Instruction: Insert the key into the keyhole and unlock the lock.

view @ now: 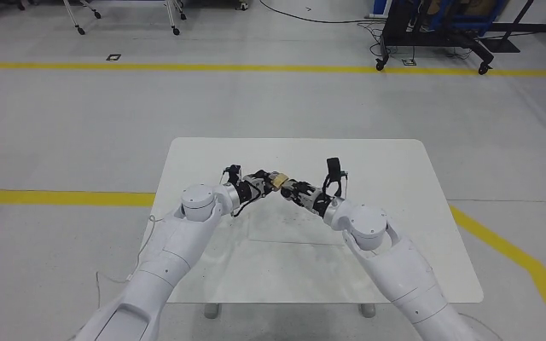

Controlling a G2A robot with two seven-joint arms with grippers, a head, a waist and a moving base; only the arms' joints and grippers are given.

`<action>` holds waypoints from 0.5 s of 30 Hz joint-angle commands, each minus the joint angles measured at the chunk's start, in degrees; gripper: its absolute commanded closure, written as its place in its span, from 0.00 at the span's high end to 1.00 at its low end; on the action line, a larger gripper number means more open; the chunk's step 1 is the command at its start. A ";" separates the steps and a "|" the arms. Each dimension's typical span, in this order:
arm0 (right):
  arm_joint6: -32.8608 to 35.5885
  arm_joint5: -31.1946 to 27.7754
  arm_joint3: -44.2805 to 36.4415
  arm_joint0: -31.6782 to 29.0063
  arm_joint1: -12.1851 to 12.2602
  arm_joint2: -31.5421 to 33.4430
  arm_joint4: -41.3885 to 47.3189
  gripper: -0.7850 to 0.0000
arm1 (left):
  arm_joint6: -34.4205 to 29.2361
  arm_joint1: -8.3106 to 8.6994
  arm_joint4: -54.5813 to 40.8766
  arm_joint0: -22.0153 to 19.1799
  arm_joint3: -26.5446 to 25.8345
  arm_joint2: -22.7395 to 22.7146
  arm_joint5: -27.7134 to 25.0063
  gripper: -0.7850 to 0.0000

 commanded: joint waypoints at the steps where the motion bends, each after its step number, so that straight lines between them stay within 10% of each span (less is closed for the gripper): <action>1: -0.12 -0.32 0.10 -0.01 -0.01 0.11 0.20 1.00 | 0.48 -0.02 -0.84 0.10 0.18 -0.49 0.12 0.00; 15: -0.18 -0.60 -0.03 -0.07 -0.03 0.19 0.41 1.00 | 3.87 -0.46 -4.94 -0.06 1.12 -2.64 2.14 0.00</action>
